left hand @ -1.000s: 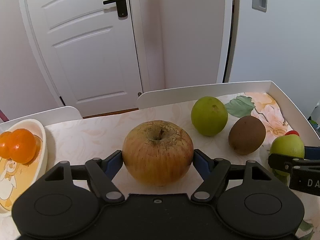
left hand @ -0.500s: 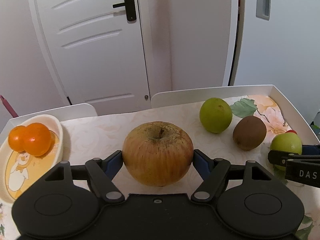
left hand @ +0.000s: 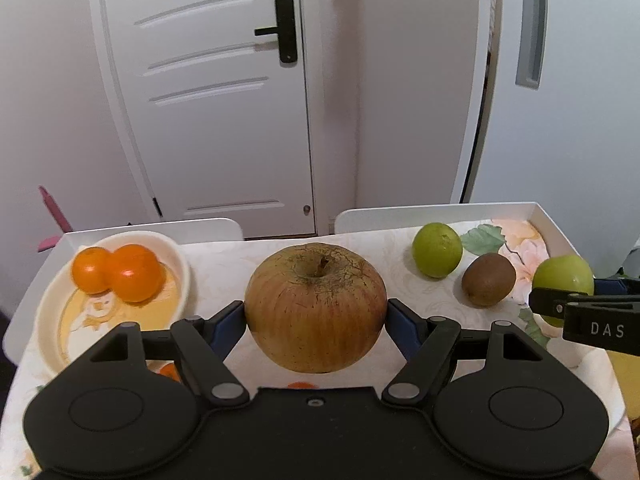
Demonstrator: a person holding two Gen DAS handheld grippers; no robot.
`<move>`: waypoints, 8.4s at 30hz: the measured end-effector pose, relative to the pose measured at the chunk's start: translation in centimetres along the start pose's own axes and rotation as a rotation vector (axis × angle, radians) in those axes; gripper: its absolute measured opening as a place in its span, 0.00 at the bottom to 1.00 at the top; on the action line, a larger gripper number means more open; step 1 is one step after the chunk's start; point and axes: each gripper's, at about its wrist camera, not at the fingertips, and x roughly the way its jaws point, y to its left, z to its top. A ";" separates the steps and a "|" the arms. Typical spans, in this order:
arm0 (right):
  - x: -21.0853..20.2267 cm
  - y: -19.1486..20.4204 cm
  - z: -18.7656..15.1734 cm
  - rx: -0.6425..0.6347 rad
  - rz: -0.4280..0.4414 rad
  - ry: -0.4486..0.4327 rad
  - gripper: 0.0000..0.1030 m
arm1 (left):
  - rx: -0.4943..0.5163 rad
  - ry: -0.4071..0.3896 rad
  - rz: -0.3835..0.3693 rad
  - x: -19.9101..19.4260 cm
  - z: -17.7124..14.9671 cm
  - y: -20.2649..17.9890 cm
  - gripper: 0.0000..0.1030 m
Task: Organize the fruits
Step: 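Carry the brown apple to the bowl and release it with the left tool, then lower the green apple into the bowl and open the right tool, then move both tools back over the remaining fruit on the table, then grasp the green pomelo with the left tool while the right tool grasps a red tomato, then carry the pomelo to the bowl and release it with the left tool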
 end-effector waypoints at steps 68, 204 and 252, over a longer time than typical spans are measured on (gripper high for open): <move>5.5 28.3 5.2 -0.076 0.098 0.078 0.68 | 0.024 0.055 -0.025 3.9 -0.4 25.4 1.00; 5.2 -5.0 0.9 -0.192 0.020 0.083 0.87 | 0.080 0.180 -0.202 13.6 6.7 -9.2 0.84; 5.8 -5.6 0.9 -0.218 0.000 0.094 0.44 | 0.085 0.160 -0.146 11.5 4.7 -8.8 0.55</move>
